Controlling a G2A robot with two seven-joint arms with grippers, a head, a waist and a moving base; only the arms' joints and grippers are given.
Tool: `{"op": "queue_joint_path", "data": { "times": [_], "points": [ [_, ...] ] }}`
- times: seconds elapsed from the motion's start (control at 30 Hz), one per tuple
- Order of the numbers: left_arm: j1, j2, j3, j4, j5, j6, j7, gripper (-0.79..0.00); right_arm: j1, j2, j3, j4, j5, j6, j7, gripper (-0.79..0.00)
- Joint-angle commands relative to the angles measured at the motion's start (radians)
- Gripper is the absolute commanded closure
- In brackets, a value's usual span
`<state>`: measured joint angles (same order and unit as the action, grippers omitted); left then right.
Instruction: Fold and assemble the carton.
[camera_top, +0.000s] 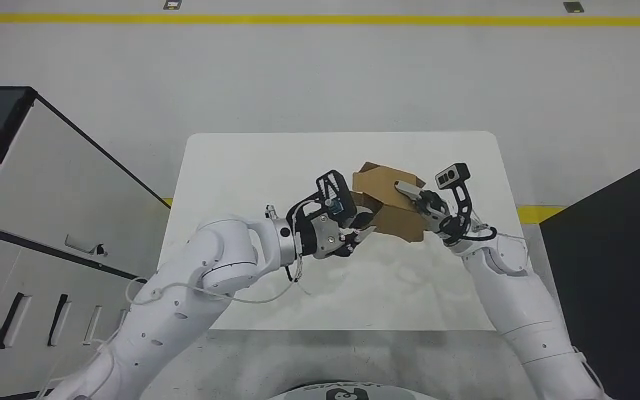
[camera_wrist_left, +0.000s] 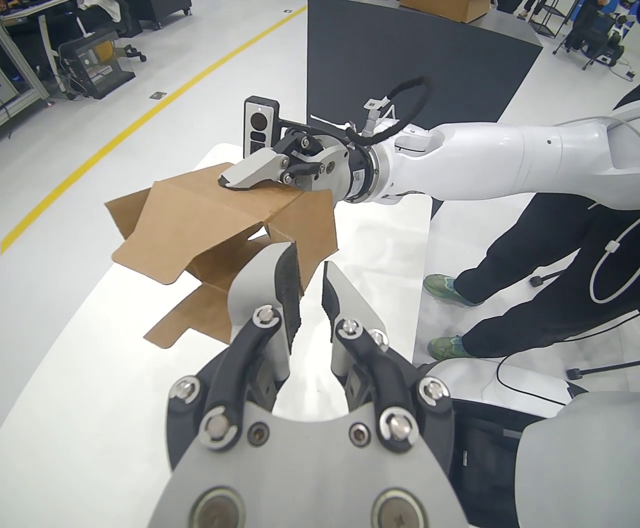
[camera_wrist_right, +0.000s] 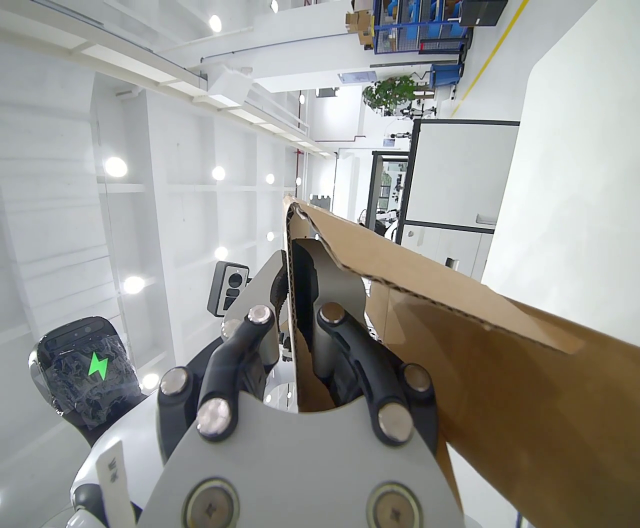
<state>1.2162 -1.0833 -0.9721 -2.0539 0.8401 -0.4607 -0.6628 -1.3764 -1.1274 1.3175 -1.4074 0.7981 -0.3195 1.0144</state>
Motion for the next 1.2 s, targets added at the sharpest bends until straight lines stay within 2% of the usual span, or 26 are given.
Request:
{"op": "queue_joint_path", "data": {
  "times": [0.0,0.5,0.7,1.07,1.1,1.17],
  "points": [
    [-0.001,0.000,0.003,0.001,-0.001,-0.002,-0.001,-0.139,0.000,-0.001,0.000,0.000,-0.001,-0.002,0.001,0.000],
    [-0.009,-0.005,0.031,0.003,-0.009,-0.006,-0.012,-0.135,-0.007,-0.005,0.002,-0.004,-0.003,-0.002,-0.002,0.000],
    [-0.016,-0.007,0.044,0.005,-0.008,-0.004,-0.017,-0.194,-0.009,-0.006,0.004,-0.005,-0.002,-0.004,-0.001,0.000],
    [-0.039,-0.014,0.068,0.024,-0.014,-0.006,-0.016,-0.172,-0.006,-0.009,0.005,-0.001,-0.001,-0.001,0.002,0.000],
    [-0.042,-0.015,0.069,0.027,-0.015,-0.005,-0.014,-0.185,-0.006,-0.009,0.005,-0.001,-0.001,0.000,0.003,0.000],
    [-0.048,-0.016,0.064,0.033,-0.017,-0.002,-0.011,-0.292,-0.005,-0.009,0.007,0.000,0.003,-0.004,0.015,0.000]
  ]
}}
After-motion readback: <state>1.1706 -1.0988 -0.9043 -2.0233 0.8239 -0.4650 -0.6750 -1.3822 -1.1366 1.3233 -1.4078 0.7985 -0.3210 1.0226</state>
